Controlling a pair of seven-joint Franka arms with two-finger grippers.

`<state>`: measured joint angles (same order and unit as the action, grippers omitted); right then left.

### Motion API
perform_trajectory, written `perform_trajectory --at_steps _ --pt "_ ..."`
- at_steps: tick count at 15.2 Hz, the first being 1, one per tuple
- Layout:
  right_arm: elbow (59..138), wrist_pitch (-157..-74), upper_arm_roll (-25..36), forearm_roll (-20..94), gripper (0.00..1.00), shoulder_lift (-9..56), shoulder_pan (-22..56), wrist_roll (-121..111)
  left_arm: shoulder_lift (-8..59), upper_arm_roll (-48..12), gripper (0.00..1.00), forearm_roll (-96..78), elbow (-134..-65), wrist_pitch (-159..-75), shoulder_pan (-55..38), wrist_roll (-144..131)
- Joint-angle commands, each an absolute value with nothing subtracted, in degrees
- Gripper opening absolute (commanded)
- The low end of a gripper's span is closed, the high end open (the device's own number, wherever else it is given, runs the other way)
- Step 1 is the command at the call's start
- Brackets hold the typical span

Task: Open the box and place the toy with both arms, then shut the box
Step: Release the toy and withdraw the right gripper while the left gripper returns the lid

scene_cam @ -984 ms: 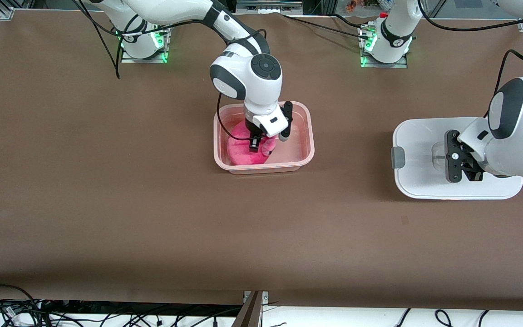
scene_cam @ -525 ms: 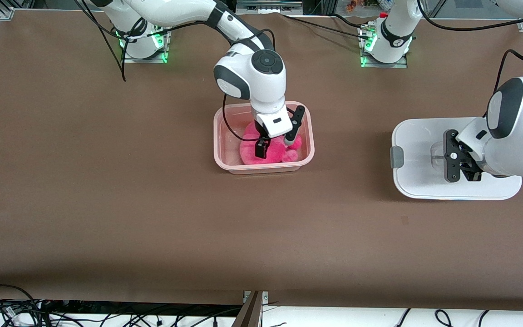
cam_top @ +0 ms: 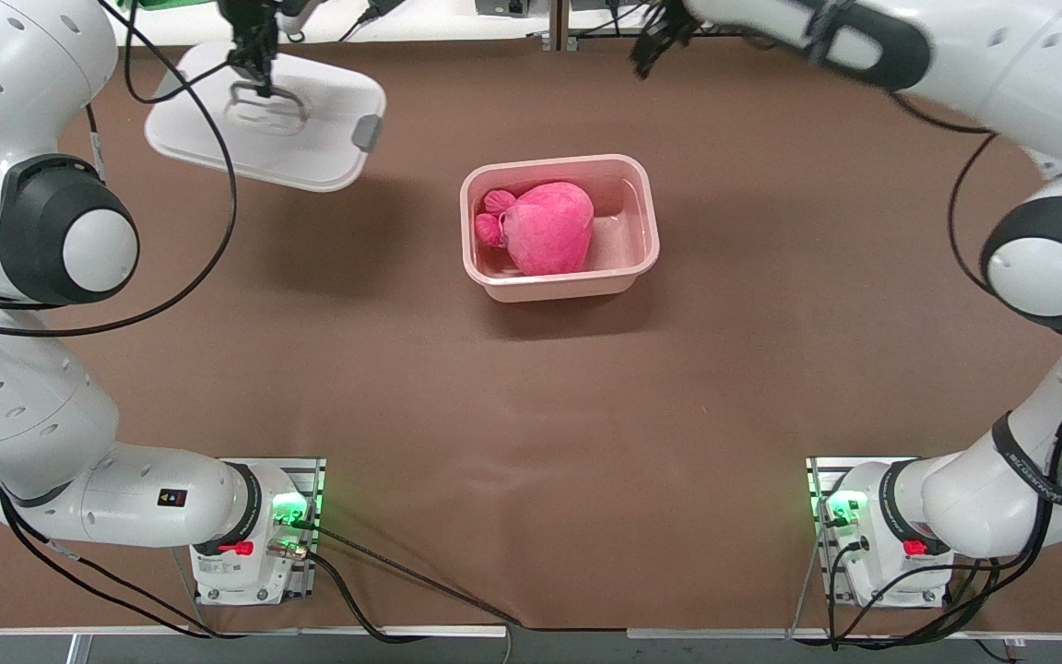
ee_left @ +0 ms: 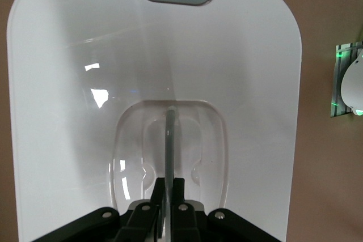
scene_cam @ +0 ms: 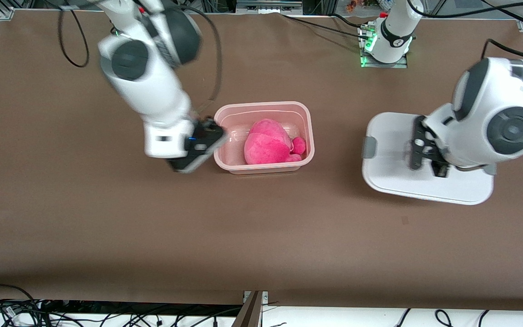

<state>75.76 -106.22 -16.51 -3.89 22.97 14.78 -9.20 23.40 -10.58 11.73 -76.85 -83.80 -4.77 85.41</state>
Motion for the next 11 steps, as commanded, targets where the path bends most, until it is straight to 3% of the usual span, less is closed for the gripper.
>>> perform_trajectory --at_steps 1,4,8,11 --pt "78.05 -97.34 -10.48 0.25 1.00 15.84 14.41 -6.34 23.73 -15.37 0.00 7.67 -75.94 -82.96 -6.85 81.94" --pt "80.75 -89.40 -1.78 6.05 1.00 8.99 14.41 -2.73 25.40 -15.64 0.00 2.47 -75.94 -86.90 -14.12 68.34" --pt "91.99 -89.56 6.04 6.24 1.00 -2.70 14.41 -2.38 31.01 -15.64 0.00 2.28 -75.94 -97.70 -25.11 47.85" --pt "95.01 -89.56 9.22 5.98 1.00 -5.36 14.41 0.08 34.79 -15.38 0.00 2.64 -76.11 -104.05 -30.40 41.76"
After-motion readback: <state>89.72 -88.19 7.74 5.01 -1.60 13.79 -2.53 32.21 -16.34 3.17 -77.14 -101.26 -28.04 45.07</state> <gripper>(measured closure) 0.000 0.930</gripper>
